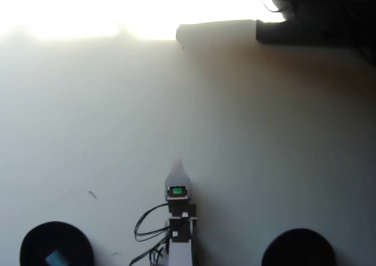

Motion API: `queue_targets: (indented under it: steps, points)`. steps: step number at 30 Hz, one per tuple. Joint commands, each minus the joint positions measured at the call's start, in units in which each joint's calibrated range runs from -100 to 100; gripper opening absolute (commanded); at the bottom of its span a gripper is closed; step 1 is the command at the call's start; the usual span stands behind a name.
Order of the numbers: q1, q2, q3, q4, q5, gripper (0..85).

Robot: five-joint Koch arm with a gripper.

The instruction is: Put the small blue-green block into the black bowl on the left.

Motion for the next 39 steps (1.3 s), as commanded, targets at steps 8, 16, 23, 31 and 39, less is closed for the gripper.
queue_targets:
  steps: [8,16,23,31,39]
  points:
    - [-3.0,25.5,1.2,15.0,-1.3,38.8]
    - [-3.1,43.7,1.5,24.5,-1.1,39.4]
    - [-3.2,43.8,1.1,24.8,-0.9,43.4]
    - [-3.1,43.8,1.1,24.8,-1.0,50.5]
    - [-3.1,43.8,1.1,24.8,-1.1,50.5]
